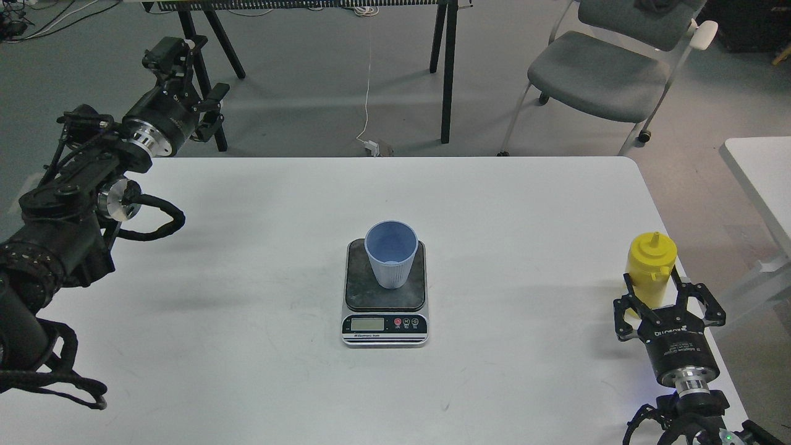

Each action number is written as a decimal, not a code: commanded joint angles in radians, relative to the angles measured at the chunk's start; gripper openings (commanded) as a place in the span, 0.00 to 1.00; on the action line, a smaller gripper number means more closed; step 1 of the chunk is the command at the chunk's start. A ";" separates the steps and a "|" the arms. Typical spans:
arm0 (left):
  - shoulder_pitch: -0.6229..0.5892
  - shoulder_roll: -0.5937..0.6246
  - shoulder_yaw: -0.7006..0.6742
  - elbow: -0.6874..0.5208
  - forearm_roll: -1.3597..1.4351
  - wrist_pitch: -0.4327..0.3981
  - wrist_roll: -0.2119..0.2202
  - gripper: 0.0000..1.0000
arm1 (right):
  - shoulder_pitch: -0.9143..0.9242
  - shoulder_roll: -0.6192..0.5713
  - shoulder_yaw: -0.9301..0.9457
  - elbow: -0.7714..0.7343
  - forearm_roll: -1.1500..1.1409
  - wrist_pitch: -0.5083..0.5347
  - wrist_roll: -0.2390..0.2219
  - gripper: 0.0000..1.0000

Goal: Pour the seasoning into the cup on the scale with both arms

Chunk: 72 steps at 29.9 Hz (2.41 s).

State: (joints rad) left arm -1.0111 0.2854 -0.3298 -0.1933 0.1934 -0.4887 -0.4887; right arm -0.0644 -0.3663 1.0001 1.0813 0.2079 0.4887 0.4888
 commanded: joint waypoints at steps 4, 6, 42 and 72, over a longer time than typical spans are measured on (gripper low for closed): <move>0.000 0.001 0.000 0.000 0.000 0.000 0.000 0.87 | 0.003 0.006 0.003 -0.003 -0.005 0.000 0.000 0.47; 0.000 0.000 0.000 0.000 0.000 0.000 0.000 0.87 | 0.006 0.006 0.009 -0.001 -0.007 0.000 0.000 0.47; -0.004 -0.025 -0.008 -0.002 -0.012 0.000 0.000 0.87 | 0.988 -0.161 -0.247 0.193 -1.660 0.000 -0.006 0.48; -0.006 -0.032 -0.012 -0.002 -0.014 0.000 0.000 0.87 | 1.002 -0.025 -0.351 0.206 -2.319 -0.188 0.000 0.48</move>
State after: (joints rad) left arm -1.0156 0.2531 -0.3416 -0.1948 0.1794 -0.4887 -0.4887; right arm 0.9351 -0.3997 0.6502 1.2869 -2.0855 0.3066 0.4889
